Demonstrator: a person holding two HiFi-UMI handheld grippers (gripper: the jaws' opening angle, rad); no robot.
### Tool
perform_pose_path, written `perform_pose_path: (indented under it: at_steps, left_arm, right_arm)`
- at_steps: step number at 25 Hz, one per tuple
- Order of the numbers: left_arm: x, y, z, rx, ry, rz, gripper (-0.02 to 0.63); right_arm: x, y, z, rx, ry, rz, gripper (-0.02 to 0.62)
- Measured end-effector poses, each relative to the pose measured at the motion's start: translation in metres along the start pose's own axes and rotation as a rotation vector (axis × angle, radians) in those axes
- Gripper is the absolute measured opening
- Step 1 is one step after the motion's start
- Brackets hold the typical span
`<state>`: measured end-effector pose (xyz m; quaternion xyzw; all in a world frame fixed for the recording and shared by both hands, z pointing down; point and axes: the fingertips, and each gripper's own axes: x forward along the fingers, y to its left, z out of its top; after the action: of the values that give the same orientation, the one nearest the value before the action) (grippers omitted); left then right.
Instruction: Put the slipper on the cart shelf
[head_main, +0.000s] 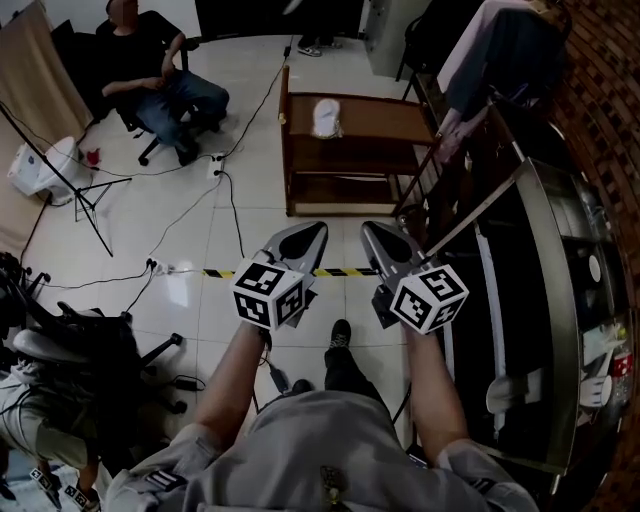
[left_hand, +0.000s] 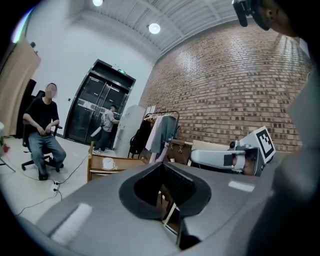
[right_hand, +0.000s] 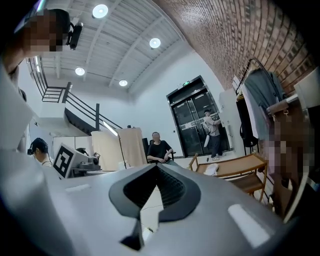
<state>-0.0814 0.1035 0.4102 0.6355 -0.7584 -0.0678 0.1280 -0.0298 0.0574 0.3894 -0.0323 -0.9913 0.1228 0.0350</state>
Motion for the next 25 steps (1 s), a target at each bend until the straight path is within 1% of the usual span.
perform_pose_path:
  at_steps: [4,7,12,18,22,25]
  left_arm:
    - [0.042,0.021,0.015,0.003,0.009,0.018,0.008]
    - [0.073,0.038,0.028,-0.005,0.021,0.045,0.008]
    - [0.137,0.071,0.044,-0.026,0.024,0.094,0.008]
    - [0.194,0.101,0.056,-0.035,0.043,0.133,0.008]
    - [0.222,0.128,0.057,-0.044,0.057,0.139,0.008]
    - [0.244,0.158,0.052,-0.062,0.068,0.139,0.008]
  right_arm:
    - [0.029,-0.039,0.017,-0.011,0.007,0.000,-0.002]
    - [0.055,-0.064,0.034,-0.020,0.014,0.022,-0.002]
    - [0.095,-0.117,0.049,-0.044,0.030,0.059,-0.002]
    - [0.129,-0.169,0.060,-0.058,0.047,0.085,-0.002]
    - [0.153,-0.197,0.062,-0.045,0.054,0.074,-0.002]
    - [0.176,-0.216,0.056,-0.044,0.073,0.057,-0.002]
